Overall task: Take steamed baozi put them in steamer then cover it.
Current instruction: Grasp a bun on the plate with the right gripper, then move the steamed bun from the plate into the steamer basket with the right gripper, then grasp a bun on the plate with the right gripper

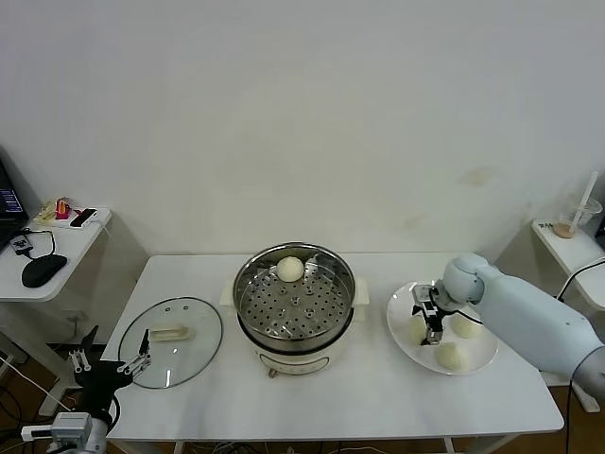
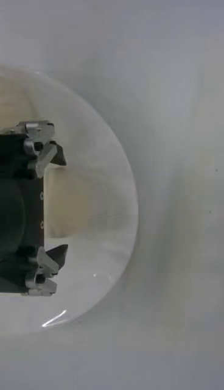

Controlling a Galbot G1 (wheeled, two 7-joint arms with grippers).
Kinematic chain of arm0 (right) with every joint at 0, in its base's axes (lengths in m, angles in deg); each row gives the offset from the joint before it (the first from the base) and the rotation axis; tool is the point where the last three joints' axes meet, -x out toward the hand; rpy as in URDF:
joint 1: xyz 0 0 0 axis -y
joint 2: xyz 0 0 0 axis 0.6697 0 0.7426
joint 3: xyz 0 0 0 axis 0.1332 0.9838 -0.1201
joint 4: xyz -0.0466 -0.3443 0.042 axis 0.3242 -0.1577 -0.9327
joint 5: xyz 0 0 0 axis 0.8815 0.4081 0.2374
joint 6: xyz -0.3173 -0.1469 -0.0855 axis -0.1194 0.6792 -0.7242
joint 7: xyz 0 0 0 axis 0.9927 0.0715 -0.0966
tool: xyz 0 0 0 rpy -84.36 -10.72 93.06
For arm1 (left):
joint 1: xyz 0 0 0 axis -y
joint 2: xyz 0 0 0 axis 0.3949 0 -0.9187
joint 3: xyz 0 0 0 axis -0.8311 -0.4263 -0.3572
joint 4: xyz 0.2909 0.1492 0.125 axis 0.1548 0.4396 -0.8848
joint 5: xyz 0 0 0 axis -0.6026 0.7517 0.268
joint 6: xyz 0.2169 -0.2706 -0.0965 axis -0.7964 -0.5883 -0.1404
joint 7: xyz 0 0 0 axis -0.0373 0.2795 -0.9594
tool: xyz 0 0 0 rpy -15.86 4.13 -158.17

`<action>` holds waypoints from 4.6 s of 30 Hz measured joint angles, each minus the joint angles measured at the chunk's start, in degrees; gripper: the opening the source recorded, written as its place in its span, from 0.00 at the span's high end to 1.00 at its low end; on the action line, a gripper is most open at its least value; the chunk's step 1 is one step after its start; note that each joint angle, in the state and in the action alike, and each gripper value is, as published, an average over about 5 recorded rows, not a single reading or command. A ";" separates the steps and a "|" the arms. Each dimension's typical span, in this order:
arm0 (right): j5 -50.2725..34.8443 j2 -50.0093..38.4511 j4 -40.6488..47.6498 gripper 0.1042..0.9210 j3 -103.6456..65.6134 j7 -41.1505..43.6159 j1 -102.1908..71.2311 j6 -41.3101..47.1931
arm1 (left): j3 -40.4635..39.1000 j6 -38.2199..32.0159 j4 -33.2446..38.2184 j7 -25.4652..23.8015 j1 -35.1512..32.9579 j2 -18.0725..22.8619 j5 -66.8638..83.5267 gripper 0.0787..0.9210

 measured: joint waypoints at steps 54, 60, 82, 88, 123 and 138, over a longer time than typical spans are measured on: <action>-35.82 11.56 -13.17 0.35 23.64 -4.41 36.50 12.19 | -0.95 0.26 0.66 -0.43 1.41 -1.25 -0.05 0.12; -38.37 19.54 -8.33 0.35 24.03 -5.10 34.11 12.92 | -1.25 0.30 0.81 -0.48 1.74 -0.69 -0.28 0.12; -36.46 33.49 6.11 0.34 23.59 -5.46 26.98 13.03 | -2.01 0.37 0.54 -0.52 2.27 -0.23 -0.43 0.12; -34.88 33.89 6.81 0.18 23.94 -4.93 26.56 12.74 | -2.05 0.37 0.57 -0.54 2.28 -0.23 -0.39 0.12; -22.31 1.53 -16.26 0.12 25.15 3.42 38.83 1.73 | -3.31 0.58 1.14 -0.67 2.41 -1.00 0.16 0.12; -11.20 -20.24 -26.95 0.12 16.48 2.58 21.98 -2.69 | -4.96 0.54 -0.15 -0.69 2.50 -0.93 -0.56 0.12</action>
